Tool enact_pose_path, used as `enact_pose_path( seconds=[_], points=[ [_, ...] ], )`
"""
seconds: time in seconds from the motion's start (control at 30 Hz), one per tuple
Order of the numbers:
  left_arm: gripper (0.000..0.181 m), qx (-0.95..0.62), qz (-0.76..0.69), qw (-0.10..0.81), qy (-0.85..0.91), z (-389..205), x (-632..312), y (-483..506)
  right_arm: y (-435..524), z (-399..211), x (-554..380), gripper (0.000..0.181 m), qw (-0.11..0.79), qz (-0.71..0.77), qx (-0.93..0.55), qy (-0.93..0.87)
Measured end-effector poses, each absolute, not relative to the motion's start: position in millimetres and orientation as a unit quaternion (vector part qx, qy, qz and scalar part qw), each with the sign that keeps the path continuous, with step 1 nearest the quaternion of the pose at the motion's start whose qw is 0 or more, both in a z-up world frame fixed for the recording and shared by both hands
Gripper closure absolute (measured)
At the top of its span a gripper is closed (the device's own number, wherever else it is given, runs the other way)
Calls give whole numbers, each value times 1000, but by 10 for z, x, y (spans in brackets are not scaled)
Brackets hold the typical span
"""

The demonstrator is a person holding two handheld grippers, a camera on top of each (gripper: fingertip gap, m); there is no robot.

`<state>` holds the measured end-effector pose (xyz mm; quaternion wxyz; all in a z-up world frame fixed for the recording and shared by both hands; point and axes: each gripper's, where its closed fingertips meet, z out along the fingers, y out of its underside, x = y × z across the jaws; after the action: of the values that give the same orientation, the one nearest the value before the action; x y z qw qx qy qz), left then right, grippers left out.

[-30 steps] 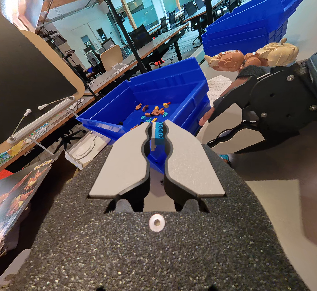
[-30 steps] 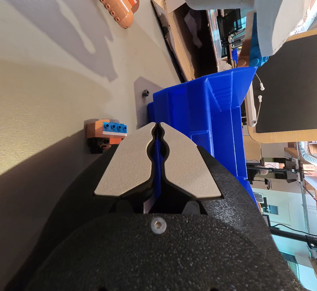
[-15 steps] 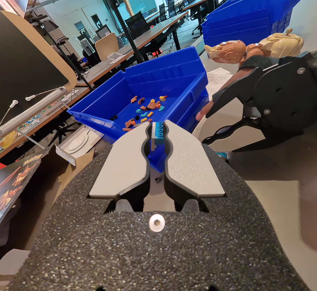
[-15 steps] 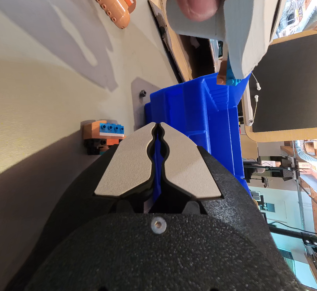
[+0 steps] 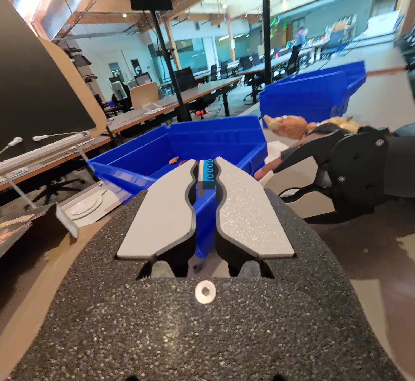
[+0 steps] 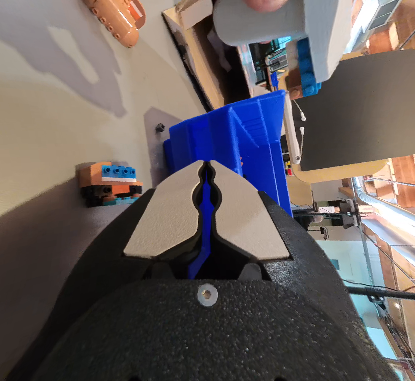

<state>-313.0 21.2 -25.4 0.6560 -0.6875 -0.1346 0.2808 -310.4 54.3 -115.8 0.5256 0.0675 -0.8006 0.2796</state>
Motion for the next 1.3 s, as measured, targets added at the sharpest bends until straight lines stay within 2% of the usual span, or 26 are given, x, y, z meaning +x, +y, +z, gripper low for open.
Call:
enact_pose_path(
  seconds=[0.1,0.3,0.4,0.63,0.77,0.97,1.1,1.3],
  points=[
    [169,-693,242,665,-138,-269,-3156,283,593,-1104,-3111,181,530,281,64,-797],
    [169,-761,132,622,-125,-673,-2919,365,661,-1134,-3082,181,525,266,88,-804],
    [169,-807,88,569,-134,-1010,-2846,334,708,-1140,-3106,181,523,261,87,-807],
    [169,-890,84,416,-167,-1677,-2909,191,821,-1090,-3175,181,514,267,78,-811],
    [169,-906,81,379,-173,-1866,-2938,165,819,-1054,-3178,181,508,278,77,-812],
    [157,-858,92,464,-201,-1597,-2974,185,813,-1090,-3186,181,500,284,79,-815],
    [152,-797,167,532,-230,-1205,-2933,13,815,-1089,-3205,181,506,288,77,-810],
    [152,-709,255,624,-206,-645,-2124,-496,797,-1027,-3195,181,552,295,78,-776]
  ],
)
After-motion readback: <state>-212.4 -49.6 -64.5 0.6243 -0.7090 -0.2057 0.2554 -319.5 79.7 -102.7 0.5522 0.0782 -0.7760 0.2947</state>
